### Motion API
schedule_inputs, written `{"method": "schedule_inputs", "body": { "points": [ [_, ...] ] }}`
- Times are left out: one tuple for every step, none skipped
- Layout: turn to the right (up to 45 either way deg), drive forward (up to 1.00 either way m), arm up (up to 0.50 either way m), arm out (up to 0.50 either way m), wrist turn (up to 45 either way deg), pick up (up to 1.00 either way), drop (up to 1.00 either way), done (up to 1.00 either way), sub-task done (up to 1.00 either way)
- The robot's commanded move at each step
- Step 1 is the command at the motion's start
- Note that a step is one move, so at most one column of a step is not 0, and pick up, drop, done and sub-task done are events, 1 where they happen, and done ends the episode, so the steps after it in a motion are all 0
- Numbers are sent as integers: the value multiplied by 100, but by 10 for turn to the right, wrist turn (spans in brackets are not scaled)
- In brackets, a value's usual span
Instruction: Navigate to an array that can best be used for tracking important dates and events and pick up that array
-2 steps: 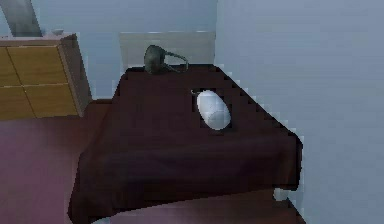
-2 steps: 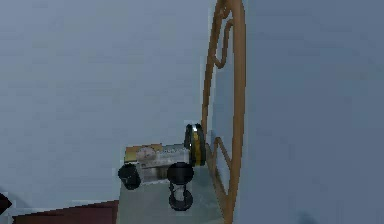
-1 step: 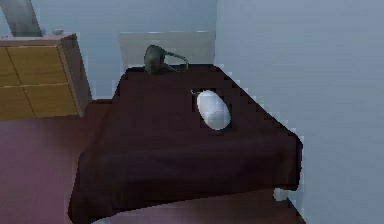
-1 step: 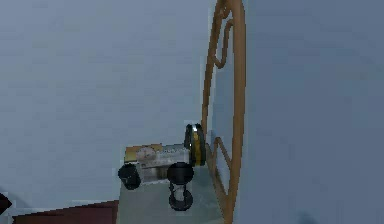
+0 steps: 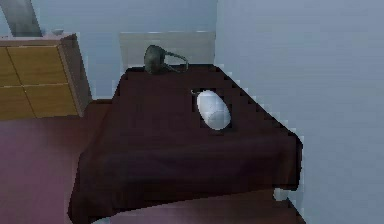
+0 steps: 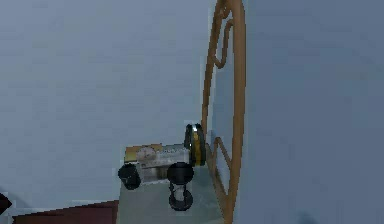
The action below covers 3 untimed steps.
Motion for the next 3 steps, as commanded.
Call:
{"method": "schedule_inputs", "body": {
  "points": [
    [0, 0, 0, 42, 0, 0, 0, 0, 0],
    [0, 0, 0, 0, 450, 0, 0, 0, 0],
    [0, 0, 0, 0, 450, 0, 0, 0, 0]
  ]
}}
